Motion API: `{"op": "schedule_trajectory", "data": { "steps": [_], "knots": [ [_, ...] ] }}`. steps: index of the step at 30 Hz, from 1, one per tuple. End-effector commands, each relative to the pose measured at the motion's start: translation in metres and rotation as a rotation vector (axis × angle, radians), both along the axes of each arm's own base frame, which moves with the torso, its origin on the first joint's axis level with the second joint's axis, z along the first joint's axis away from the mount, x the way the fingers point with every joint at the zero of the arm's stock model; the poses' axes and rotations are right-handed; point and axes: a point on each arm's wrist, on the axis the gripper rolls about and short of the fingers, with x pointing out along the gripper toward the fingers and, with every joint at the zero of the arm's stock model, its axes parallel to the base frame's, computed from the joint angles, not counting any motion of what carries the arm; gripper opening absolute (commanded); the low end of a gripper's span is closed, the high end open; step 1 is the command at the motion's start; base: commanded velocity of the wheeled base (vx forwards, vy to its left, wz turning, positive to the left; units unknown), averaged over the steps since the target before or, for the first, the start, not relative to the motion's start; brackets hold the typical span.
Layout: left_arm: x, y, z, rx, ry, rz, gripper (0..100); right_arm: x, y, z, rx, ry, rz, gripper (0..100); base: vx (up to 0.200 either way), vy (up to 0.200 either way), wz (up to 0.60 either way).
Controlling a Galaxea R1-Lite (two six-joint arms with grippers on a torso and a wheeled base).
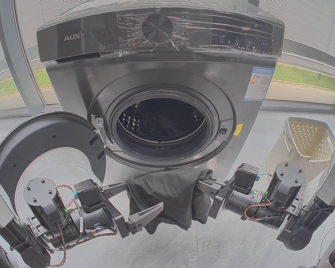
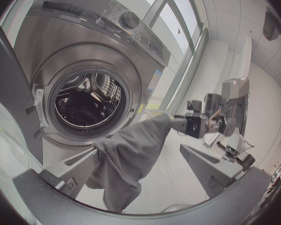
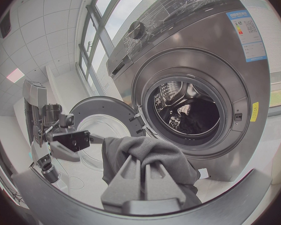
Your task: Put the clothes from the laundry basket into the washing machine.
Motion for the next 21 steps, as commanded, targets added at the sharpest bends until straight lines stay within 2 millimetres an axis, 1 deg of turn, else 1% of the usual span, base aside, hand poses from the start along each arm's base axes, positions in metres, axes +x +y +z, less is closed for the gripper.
{"op": "schedule_trajectory", "data": {
  "steps": [1, 2, 3, 5, 6, 8, 9, 15, 21],
  "knots": [
    [-0.003, 0.001, -0.021, 0.082, 0.065, -0.012, 100, 0.000, -0.002, 0.007, 0.013, -0.029, -0.005, 0, 0.000, 0.000, 0.00],
    [-0.003, 0.001, -0.022, 0.087, 0.067, -0.012, 100, 0.000, -0.002, 0.007, 0.013, -0.029, -0.005, 0, 0.000, 0.000, 0.00],
    [-0.004, 0.002, -0.029, 0.127, 0.080, -0.026, 100, 0.001, -0.003, 0.007, 0.012, -0.030, -0.010, 0, 0.000, 0.000, 0.00],
    [-0.003, 0.002, -0.035, 0.155, 0.089, -0.035, 100, 0.002, -0.005, 0.007, 0.012, -0.030, -0.016, 0, 0.000, 0.000, 0.00],
    [-0.001, 0.001, -0.040, 0.178, 0.093, -0.031, 100, 0.001, -0.006, 0.006, 0.010, -0.028, -0.017, 0, 0.000, 0.000, 0.00],
    [0.001, 0.001, -0.043, 0.189, 0.094, -0.027, 100, 0.001, -0.007, 0.005, 0.006, -0.025, -0.019, 0, 0.000, 0.000, 0.00],
    [0.006, 0.004, -0.046, 0.209, 0.093, -0.008, 100, -0.001, -0.008, 0.004, -0.001, -0.017, -0.019, 0, 0.000, 0.000, 0.00],
    [0.010, 0.011, -0.054, 0.250, 0.106, 0.013, 100, 0.000, -0.013, 0.003, -0.007, -0.012, -0.031, 0, 0.000, 0.000, 0.00],
    [0.019, 0.002, -0.054, 0.233, 0.081, 0.003, 100, -0.004, -0.010, 0.005, -0.004, -0.016, -0.011, 0, 0.000, 0.000, 0.00]
  ]
}}
